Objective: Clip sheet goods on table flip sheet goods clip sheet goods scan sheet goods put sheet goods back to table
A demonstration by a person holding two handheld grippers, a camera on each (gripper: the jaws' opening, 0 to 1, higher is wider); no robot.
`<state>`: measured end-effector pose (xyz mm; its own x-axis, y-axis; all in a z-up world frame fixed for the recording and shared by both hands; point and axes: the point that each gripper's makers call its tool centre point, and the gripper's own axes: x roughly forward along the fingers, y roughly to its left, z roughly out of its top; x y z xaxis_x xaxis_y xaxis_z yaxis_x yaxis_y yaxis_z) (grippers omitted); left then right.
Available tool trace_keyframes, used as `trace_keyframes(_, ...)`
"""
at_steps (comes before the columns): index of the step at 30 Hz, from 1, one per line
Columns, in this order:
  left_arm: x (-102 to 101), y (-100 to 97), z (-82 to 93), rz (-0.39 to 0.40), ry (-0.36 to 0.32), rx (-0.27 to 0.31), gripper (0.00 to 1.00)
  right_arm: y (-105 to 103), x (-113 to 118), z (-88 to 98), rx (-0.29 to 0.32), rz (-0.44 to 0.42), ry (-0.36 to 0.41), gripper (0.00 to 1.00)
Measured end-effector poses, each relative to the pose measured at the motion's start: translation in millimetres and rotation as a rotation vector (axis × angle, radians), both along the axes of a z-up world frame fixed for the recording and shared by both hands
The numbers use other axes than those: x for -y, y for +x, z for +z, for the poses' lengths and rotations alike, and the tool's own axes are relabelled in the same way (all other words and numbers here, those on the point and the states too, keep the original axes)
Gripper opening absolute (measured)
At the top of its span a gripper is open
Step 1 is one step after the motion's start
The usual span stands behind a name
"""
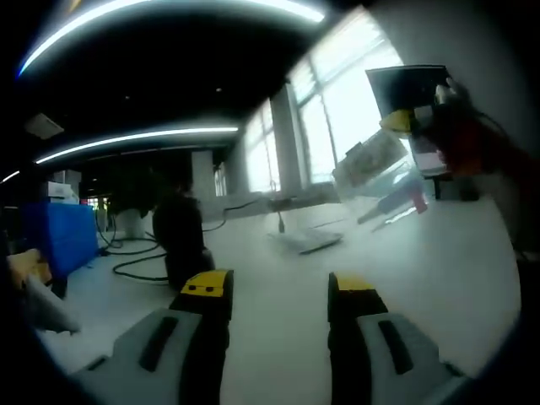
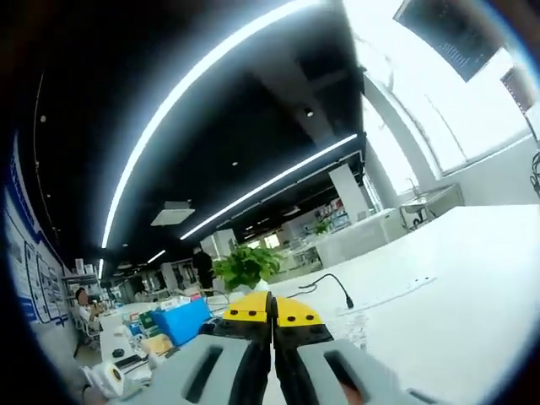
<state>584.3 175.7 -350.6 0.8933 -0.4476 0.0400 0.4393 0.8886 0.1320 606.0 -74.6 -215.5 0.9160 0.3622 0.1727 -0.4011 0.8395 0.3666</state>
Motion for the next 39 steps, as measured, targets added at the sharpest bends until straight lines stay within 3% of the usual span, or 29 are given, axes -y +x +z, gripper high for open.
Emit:
trace_keyframes(3,0.2,-0.1,-0.1,-0.001,0.0,-0.001,0.37,-3.4,12.3,-13.5,-0.001,-0.055,0.007,0.0)
trace_keyframes(7,0.5,-0.4,-0.1,-0.001,0.003,0.0,0.37,-9.2,44.2,-17.5,0.043,-0.164,0.07,0.0)
trace_keyframes(13,0.7,-0.3,-0.5,0.0,0.009,-0.001,0.37,-13.6,72.4,-36.8,0.001,-0.218,0.15,0.0)
trace_keyframes(20,0.4,0.1,-1.1,0.004,0.016,-0.002,0.37,-15.7,100.3,-55.1,-0.056,-0.266,0.333,0.0)
trace_keyframes(26,0.3,0.2,-1.6,0.005,0.02,-0.002,0.37,-15.3,135.8,-73.1,-0.097,-0.334,0.554,0.0)
trace_keyframes(33,0.5,0.2,-1.5,0.004,0.021,-0.001,0.37,-20.1,168.5,-97.4,-0.124,-0.424,0.637,0.0)
trace_keyframes(39,0.2,0.8,-1.4,0.004,0.021,-0.001,0.37,-21.9,179.1,-106.6,-0.139,-0.467,0.617,0.0)
